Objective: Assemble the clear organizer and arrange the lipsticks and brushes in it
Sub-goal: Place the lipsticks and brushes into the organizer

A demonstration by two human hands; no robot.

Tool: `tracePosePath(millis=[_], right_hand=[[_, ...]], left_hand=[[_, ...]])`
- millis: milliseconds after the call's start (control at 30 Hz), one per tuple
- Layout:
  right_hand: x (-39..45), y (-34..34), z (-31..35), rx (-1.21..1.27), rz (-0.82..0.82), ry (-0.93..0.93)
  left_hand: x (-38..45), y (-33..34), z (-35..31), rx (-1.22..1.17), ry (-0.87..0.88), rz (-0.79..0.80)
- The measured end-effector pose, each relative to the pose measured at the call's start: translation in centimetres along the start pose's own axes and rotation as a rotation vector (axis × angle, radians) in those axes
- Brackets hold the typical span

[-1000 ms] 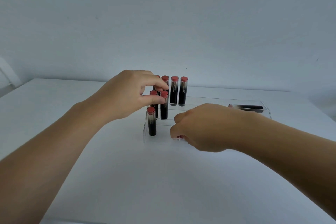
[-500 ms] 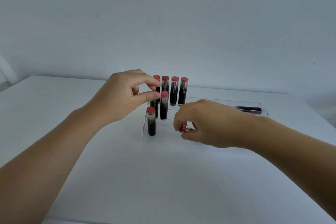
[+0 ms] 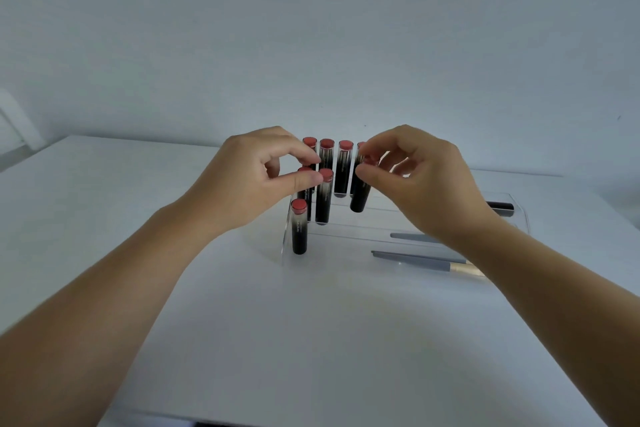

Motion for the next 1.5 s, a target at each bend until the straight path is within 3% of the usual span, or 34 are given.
tracePosePath(millis=[267, 833, 1100, 1233, 1433, 1500], right_hand=[[0.1, 1.2, 0.2, -0.024, 0.007, -0.014], [0.0, 1.8, 0.9, 0.055, 0.020, -0.063], [-0.5, 3.3, 0.3, 0.013, 0.075, -0.081], [-0.5, 3.5, 0.6, -0.003, 0.079, -0.088], [-0.4, -1.6, -0.2, -0.200, 0.075, -0.178], [0.0, -3.7, -2.2, -0.290, 0.187, -0.103]], left_hand=[[1.0, 0.8, -0.7, 0.098, 0.073, 0.030], [1.3, 1.5, -1.7, -0.025, 0.065, -0.010], [1.9, 2.7, -1.6, 0.077, 0.072, 0.155], [2.2, 2.5, -1.2, 0.101, 0.074, 0.165], [2.2, 2.3, -1.5, 0.077, 0.115, 0.143], [2.1, 2.4, -1.4, 0.070, 0.120, 0.141]])
Point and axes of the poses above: each hand's wrist, its own x-axis towards the middle knuckle, its own y-axis out of the palm, z = x × y, the point moved 8 cm from there along x, towards the middle knuckle, and after that the axes turned 9 degrees about -x, right-handed, at the moved point
